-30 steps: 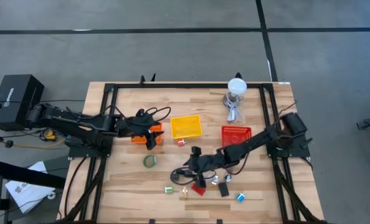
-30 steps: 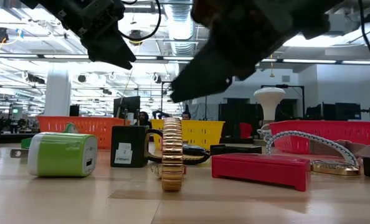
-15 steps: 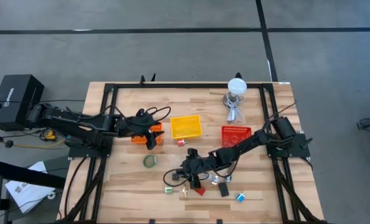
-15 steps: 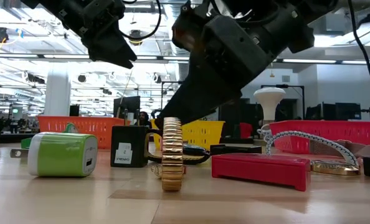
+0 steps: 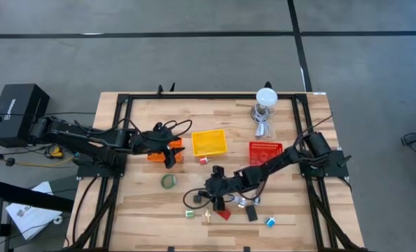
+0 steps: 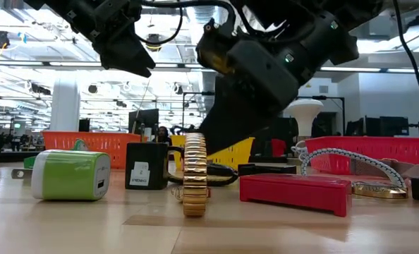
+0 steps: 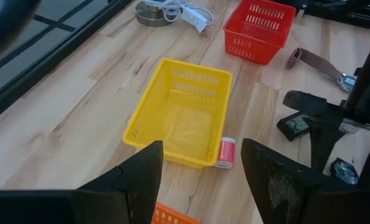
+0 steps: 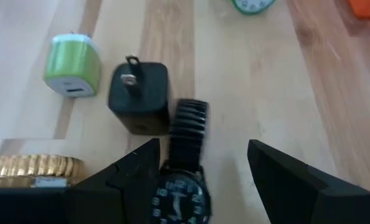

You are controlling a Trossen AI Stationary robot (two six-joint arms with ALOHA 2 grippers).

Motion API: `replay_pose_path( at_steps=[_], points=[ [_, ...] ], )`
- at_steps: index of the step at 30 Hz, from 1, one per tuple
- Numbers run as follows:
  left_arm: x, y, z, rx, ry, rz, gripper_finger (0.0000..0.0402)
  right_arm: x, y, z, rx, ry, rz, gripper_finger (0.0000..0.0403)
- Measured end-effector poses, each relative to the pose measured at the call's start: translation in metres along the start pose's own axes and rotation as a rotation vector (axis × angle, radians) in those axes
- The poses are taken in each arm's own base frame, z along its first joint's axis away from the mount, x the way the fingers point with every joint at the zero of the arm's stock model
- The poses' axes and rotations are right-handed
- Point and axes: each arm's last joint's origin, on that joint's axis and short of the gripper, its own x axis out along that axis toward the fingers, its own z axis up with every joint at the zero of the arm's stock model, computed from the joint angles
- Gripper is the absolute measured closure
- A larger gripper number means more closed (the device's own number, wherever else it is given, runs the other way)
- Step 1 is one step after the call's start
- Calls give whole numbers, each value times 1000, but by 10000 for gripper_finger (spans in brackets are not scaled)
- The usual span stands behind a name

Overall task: Pick & Place Office items
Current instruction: Put the top black wristwatch into the yellow bin

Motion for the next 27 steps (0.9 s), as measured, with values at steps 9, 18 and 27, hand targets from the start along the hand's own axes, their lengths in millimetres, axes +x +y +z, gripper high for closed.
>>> replay_pose_path(
  at_steps=[9, 18, 27],
  points=[
    [0, 0, 0, 0, 0, 0, 188, 1, -3, 1, 7, -3, -5, 193],
    [0, 0, 0, 0, -1, 0, 188, 9, -10, -4, 66, 31, 51, 249],
    [0, 0, 0, 0, 0, 0, 188, 15, -10, -7, 63, 31, 43, 267]
  ],
)
